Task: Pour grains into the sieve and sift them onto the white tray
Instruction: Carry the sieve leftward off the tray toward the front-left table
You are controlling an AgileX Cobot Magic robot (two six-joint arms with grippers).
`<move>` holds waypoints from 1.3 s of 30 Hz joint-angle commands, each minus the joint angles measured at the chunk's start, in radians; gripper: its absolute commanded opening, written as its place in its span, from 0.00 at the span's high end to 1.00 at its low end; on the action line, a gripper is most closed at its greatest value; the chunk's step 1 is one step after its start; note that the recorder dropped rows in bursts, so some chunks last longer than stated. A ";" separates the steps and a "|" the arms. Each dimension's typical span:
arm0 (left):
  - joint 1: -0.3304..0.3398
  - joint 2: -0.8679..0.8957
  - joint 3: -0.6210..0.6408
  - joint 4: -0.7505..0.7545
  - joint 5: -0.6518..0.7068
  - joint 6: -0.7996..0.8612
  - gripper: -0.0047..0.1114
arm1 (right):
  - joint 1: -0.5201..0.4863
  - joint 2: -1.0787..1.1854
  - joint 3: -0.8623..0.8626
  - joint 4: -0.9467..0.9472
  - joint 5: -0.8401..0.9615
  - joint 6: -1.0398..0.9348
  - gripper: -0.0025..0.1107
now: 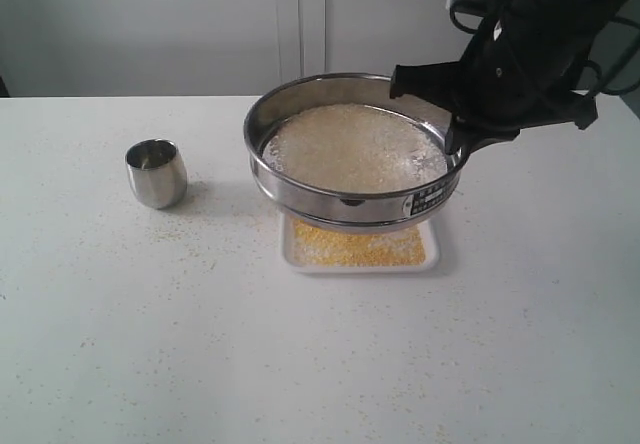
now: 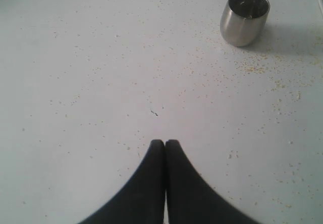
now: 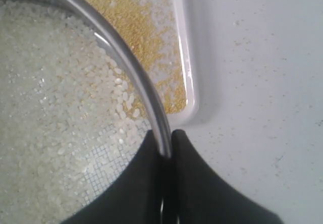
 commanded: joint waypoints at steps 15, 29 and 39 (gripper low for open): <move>0.000 -0.006 0.003 -0.003 0.006 0.003 0.96 | 0.244 -0.136 0.125 0.000 -0.098 0.098 0.98; 0.000 -0.006 0.003 -0.003 0.006 0.003 0.96 | 0.353 -0.002 0.146 -0.045 -0.313 0.217 0.98; 0.000 -0.006 0.003 -0.003 0.006 0.003 0.96 | 0.414 0.129 0.146 -0.160 -0.451 0.217 0.98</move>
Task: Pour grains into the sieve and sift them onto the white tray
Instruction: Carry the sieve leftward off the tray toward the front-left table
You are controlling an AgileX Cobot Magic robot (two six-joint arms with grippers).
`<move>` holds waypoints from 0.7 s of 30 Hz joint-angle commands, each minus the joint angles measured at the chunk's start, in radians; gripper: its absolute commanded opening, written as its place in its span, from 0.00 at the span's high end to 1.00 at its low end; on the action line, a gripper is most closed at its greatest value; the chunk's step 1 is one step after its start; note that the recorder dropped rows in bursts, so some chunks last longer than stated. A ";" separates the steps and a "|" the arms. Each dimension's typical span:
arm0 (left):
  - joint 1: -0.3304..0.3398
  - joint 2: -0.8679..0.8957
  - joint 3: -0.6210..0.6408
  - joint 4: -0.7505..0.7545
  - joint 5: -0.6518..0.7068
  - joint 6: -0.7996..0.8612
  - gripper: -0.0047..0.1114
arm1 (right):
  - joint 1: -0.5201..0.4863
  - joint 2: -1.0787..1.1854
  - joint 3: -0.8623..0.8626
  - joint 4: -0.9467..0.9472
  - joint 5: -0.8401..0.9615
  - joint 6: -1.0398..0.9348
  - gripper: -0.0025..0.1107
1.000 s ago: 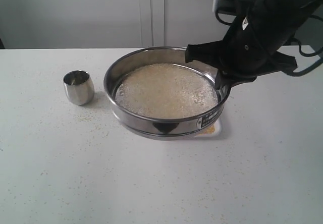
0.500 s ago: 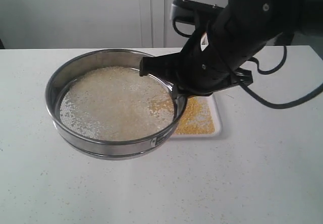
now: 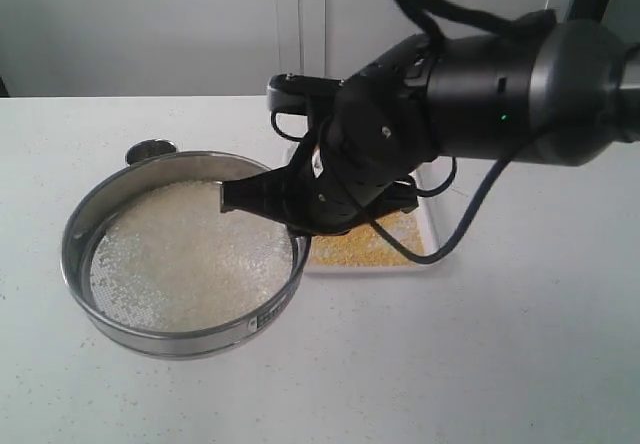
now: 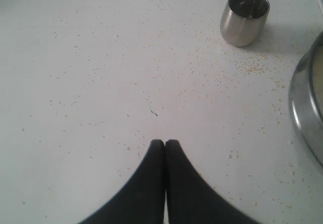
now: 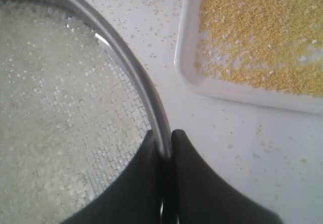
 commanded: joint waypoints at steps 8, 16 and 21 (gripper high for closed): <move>0.000 -0.006 0.003 -0.003 0.006 0.003 0.96 | 0.027 0.110 0.001 -0.082 -0.200 0.012 0.98; 0.000 -0.006 0.003 -0.003 0.006 0.003 0.96 | 0.027 0.193 0.001 -0.082 -0.291 0.012 0.98; 0.000 -0.006 0.003 -0.003 0.006 0.003 0.96 | 0.027 0.228 0.001 -0.084 -0.296 0.012 0.98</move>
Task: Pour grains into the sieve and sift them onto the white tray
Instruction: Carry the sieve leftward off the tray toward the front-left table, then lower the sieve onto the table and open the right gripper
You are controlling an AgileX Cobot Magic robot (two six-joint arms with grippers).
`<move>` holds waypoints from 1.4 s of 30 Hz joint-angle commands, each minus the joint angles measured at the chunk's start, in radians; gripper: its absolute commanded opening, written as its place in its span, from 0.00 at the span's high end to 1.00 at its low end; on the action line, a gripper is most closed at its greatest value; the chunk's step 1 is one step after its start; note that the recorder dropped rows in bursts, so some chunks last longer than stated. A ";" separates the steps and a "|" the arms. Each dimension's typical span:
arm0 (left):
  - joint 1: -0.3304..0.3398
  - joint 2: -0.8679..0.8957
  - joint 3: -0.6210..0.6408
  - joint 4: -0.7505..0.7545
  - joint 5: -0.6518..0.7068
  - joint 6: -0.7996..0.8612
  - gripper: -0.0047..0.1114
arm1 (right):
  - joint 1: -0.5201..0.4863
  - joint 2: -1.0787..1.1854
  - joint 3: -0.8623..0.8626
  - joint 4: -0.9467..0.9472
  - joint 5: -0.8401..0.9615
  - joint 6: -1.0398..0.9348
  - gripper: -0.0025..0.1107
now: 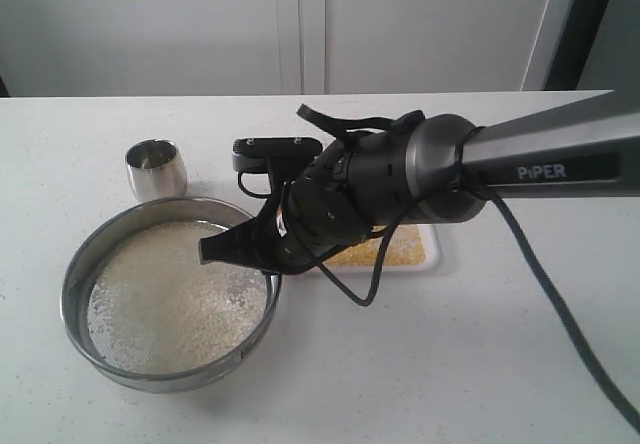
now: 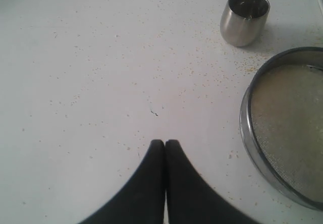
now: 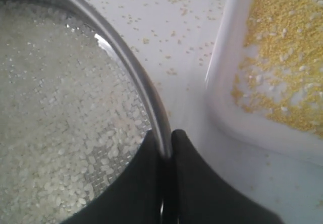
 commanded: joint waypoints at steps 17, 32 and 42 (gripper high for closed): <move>0.000 -0.006 0.003 -0.003 0.006 0.003 0.96 | 0.004 0.041 0.001 -0.008 -0.044 0.012 0.98; 0.000 -0.006 0.003 -0.003 0.006 0.003 0.96 | 0.004 0.041 0.001 -0.005 -0.040 0.012 0.66; 0.000 -0.006 0.003 -0.003 0.006 0.003 0.96 | 0.004 0.019 0.001 -0.001 -0.002 0.012 0.66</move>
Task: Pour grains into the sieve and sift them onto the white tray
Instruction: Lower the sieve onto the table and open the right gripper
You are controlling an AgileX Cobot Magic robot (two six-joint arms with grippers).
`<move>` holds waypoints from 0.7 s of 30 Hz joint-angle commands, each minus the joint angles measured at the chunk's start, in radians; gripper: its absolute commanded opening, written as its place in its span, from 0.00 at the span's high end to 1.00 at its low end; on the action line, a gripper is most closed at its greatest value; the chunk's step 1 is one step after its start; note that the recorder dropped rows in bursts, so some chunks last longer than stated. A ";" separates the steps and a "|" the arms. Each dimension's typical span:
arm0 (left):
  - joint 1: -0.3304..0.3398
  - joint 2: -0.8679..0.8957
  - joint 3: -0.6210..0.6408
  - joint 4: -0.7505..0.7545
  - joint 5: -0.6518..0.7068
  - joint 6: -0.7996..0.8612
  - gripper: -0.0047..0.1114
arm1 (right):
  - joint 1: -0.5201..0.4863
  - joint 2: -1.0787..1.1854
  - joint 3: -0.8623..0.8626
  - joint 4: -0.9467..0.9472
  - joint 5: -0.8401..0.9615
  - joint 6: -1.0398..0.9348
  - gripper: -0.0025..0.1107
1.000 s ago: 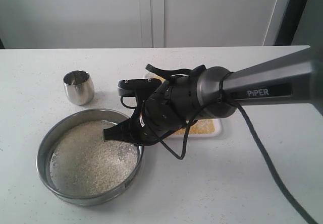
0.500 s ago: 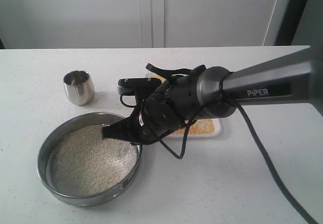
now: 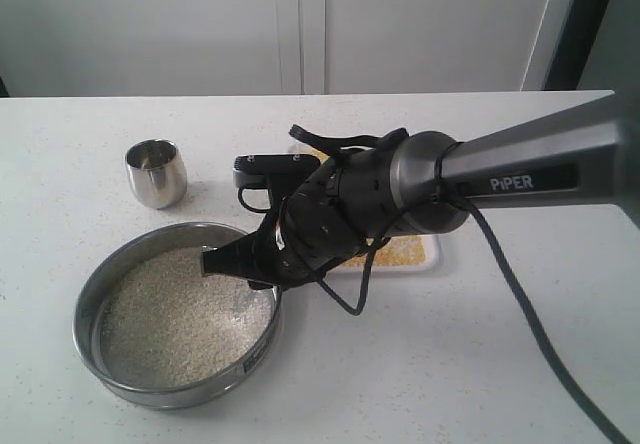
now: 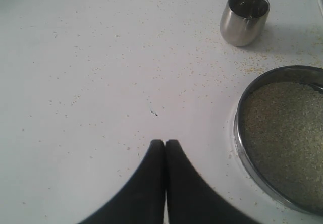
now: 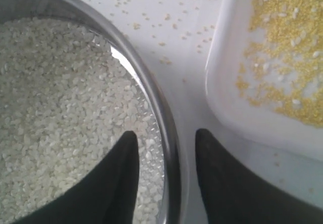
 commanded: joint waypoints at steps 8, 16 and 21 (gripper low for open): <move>0.000 -0.006 0.003 -0.003 0.006 0.003 0.96 | 0.004 -0.151 0.001 0.003 0.050 0.004 0.66; 0.000 -0.006 0.003 -0.003 0.006 0.003 0.96 | 0.004 -0.211 0.001 0.003 0.118 0.004 0.69; 0.000 -0.006 0.003 -0.003 0.006 0.003 0.96 | 0.004 -0.236 0.001 0.003 0.123 0.004 0.96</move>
